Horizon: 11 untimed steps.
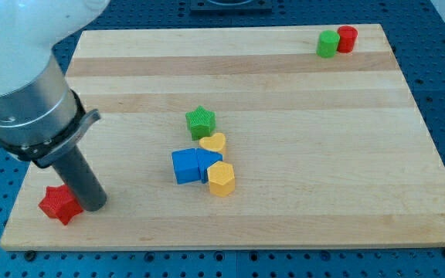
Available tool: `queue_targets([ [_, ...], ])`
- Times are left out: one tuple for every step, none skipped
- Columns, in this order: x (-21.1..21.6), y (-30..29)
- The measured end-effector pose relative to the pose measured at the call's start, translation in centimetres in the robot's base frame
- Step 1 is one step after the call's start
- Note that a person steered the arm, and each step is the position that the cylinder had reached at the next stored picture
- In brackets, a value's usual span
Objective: Move the green star parallel to the right of the red star
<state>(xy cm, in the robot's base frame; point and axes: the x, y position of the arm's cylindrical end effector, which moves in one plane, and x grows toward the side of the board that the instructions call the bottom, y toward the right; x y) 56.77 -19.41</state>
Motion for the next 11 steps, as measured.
queue_targets([
  [0.0, -0.1],
  [0.0, -0.1],
  [-5.6, 1.0],
  [-9.5, 1.1],
  [-9.5, 1.1],
  [-10.9, 1.1],
  [-11.1, 1.1],
  [-13.8, 1.9],
  [-18.9, 8.3],
  [-20.0, 10.8],
  [-16.6, 18.1],
])
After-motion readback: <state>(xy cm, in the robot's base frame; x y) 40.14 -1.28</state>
